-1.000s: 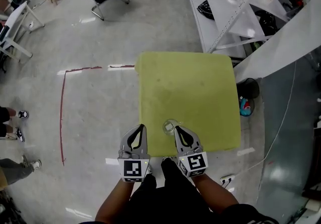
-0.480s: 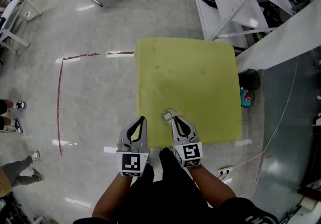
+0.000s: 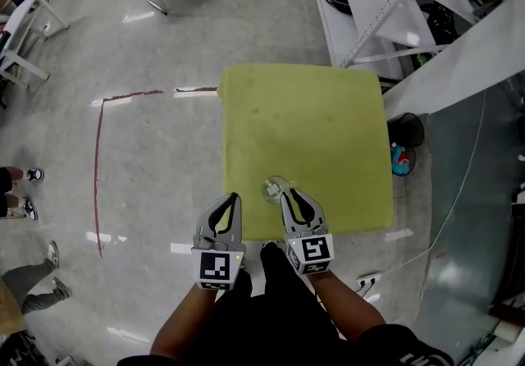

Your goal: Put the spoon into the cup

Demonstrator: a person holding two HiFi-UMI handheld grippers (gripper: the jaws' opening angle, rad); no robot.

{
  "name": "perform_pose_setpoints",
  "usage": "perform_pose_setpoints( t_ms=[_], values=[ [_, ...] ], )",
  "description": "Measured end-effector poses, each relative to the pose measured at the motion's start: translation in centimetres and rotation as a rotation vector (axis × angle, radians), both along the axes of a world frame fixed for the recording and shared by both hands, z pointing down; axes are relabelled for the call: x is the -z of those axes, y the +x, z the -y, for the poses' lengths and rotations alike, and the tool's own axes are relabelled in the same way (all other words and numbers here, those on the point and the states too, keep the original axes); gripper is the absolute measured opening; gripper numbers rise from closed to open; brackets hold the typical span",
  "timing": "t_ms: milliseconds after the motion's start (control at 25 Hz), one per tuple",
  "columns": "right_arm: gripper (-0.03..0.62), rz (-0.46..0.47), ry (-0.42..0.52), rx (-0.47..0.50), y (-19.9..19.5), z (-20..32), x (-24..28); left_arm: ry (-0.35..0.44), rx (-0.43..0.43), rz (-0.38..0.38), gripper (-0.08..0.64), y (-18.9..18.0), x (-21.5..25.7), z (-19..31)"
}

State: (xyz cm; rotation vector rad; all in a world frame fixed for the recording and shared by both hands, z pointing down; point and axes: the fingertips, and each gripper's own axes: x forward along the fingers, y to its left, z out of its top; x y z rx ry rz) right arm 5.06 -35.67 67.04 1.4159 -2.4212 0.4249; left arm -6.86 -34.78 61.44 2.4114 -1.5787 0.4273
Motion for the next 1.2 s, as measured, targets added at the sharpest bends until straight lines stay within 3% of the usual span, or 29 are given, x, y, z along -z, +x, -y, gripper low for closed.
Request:
perform_pose_setpoints(
  t_ms=[320, 640, 920, 1200],
  values=[
    [0.057, 0.016, 0.080, -0.003, -0.1, -0.6, 4.2, 0.060, -0.007, -0.009, 0.006, 0.0, 2.5, -0.4],
    [0.017, 0.028, 0.234, -0.009, -0.7, -1.2, 11.2, 0.139, -0.007, -0.089, 0.006, 0.8, 6.9, -1.4],
    [0.008, 0.085, 0.294, -0.045, -1.5, -2.3, 15.7, 0.184, -0.062, -0.103, 0.007, 1.7, 9.5, -3.3],
    [0.006, 0.032, 0.390, -0.024, -1.7, -4.3, 19.6, 0.259, -0.074, -0.126, 0.007, 1.2, 12.9, -4.5]
  ],
)
